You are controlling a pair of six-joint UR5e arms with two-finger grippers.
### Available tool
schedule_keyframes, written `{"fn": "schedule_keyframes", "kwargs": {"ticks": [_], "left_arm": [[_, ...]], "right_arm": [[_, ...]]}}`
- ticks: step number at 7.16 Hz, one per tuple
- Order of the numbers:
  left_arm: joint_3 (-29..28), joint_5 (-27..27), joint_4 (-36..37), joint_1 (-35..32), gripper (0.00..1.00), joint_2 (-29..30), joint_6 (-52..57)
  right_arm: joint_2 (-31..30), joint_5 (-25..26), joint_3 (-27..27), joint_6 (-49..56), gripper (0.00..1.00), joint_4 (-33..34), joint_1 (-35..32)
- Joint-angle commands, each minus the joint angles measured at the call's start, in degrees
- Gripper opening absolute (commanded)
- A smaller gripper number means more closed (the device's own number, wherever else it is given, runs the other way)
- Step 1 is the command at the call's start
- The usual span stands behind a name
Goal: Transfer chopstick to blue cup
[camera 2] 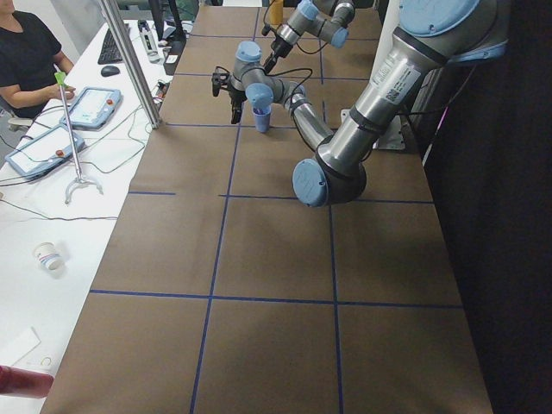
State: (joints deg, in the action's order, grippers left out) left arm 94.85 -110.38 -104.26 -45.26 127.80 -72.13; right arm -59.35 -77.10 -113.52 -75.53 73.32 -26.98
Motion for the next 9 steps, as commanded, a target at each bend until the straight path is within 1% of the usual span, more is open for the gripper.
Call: {"fn": "schedule_keyframes", "kwargs": {"ticks": [1,2,3,4,5,6,7,8,9], "left_arm": [[0.8,-7.1,-1.5,-5.2,1.0,-6.1,7.9],[1.7,-11.0,-3.0,-8.7,1.0,-11.9,14.1],[2.1,-14.5,-2.9,-13.7,1.0,-16.5,23.0],[1.7,-18.3,-1.8,-19.5,1.0,-19.9,33.2],[0.7,-20.0,-0.1,-25.6,1.0,-22.4,44.3],[0.2,-19.9,7.9,-31.3,1.0,-22.6,57.8],[0.2,-19.3,16.8,-36.0,1.0,-22.2,70.2],[0.1,-17.0,22.0,-41.4,1.0,-22.2,79.2],[-1.7,-17.2,24.6,-45.8,1.0,-22.9,85.4]], "right_arm": [[-9.5,-10.8,-8.7,4.1,1.0,2.3,-8.2],[-14.0,-20.2,-8.7,9.1,1.0,2.0,-15.7],[-17.4,-28.1,-7.4,21.1,1.0,2.4,-24.3],[-19.1,-37.7,-3.1,31.3,1.0,2.4,-33.6],[-19.5,-48.4,3.7,41.4,1.0,2.6,-43.7],[-20.0,-54.9,10.8,52.7,1.0,4.4,-52.0],[-20.7,-55.7,16.4,65.9,1.0,8.1,-56.6],[-20.3,-55.6,22.1,79.9,1.0,13.3,-60.1],[-19.5,-55.6,26.9,89.0,1.0,17.3,-62.6]]}}
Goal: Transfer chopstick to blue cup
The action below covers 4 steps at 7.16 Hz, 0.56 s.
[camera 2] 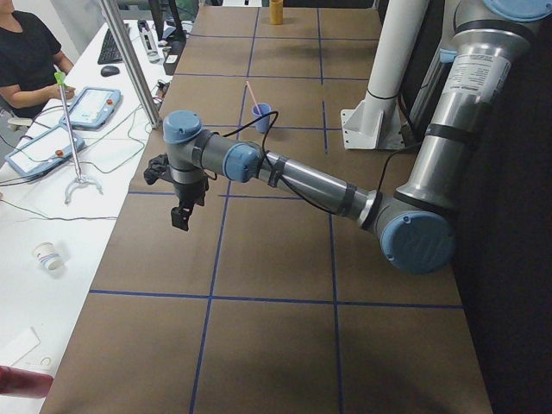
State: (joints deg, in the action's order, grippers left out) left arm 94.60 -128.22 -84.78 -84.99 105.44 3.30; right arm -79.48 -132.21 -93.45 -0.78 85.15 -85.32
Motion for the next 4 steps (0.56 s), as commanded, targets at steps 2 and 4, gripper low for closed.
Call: {"fn": "schedule_keyframes", "kwargs": {"ticks": [2,4], "left_arm": [[-8.5,-1.0,7.9,-6.9,1.0,-0.3,11.4],[-9.0,-7.2,6.7,-6.9,1.0,-6.6,8.8]], "right_arm": [[-1.4,-5.8,10.3,16.5,1.0,8.0,-6.3],[-1.7,-5.5,10.5,15.8,1.0,7.8,-6.3]]}}
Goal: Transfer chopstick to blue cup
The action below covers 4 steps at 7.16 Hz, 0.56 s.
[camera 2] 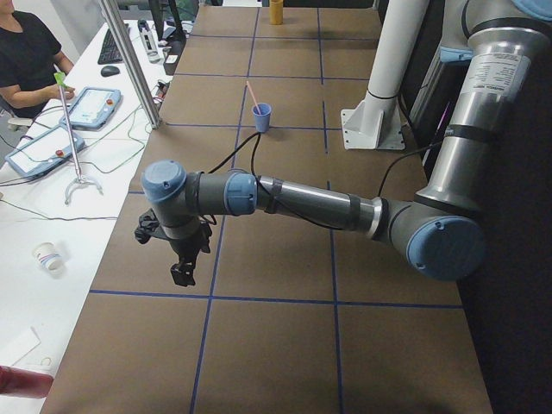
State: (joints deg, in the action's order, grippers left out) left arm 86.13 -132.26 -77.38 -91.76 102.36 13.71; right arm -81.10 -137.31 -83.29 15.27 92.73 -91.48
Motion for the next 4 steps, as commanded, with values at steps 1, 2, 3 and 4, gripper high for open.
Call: {"fn": "schedule_keyframes", "kwargs": {"ticks": [1,2,3,4], "left_arm": [[-0.1,-2.9,-4.1,-0.1,1.0,-5.7,-3.2],[-0.1,-2.9,-8.4,-0.1,1.0,-7.3,-3.3],[-1.1,-2.9,-10.5,-0.1,1.0,-7.8,-3.3],[-1.7,-2.8,-10.3,-0.1,1.0,-7.0,-3.6]], "right_arm": [[-0.5,-0.3,0.8,-0.7,1.0,0.1,-0.1],[-0.8,0.2,1.0,-0.6,1.0,0.1,0.6],[-0.8,2.1,1.0,-0.5,1.0,0.0,0.9],[-0.6,2.4,1.0,-0.6,1.0,0.1,1.0]]}}
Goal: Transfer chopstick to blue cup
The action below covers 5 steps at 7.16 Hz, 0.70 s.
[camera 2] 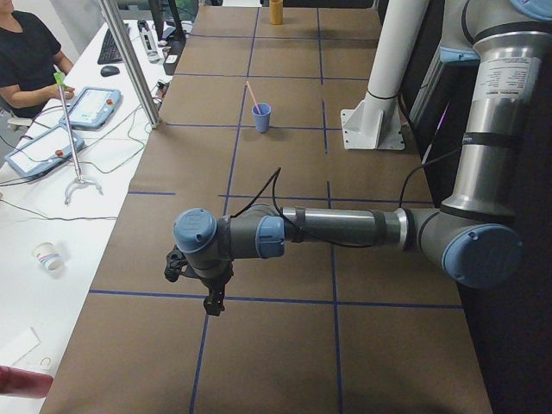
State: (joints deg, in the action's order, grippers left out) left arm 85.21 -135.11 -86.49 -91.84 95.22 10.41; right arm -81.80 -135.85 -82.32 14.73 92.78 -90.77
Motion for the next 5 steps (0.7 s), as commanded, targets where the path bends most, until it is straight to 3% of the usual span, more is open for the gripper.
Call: {"fn": "schedule_keyframes", "kwargs": {"ticks": [1,5], "left_arm": [[-0.7,0.0,-0.7,0.0,1.0,0.9,-1.0],[-0.9,0.2,-0.6,0.3,1.0,0.9,-5.5]], "right_arm": [[0.1,1.9,0.1,-0.1,1.0,-0.1,1.6],[-0.1,0.9,-2.5,-0.6,1.0,-0.2,2.3]]}}
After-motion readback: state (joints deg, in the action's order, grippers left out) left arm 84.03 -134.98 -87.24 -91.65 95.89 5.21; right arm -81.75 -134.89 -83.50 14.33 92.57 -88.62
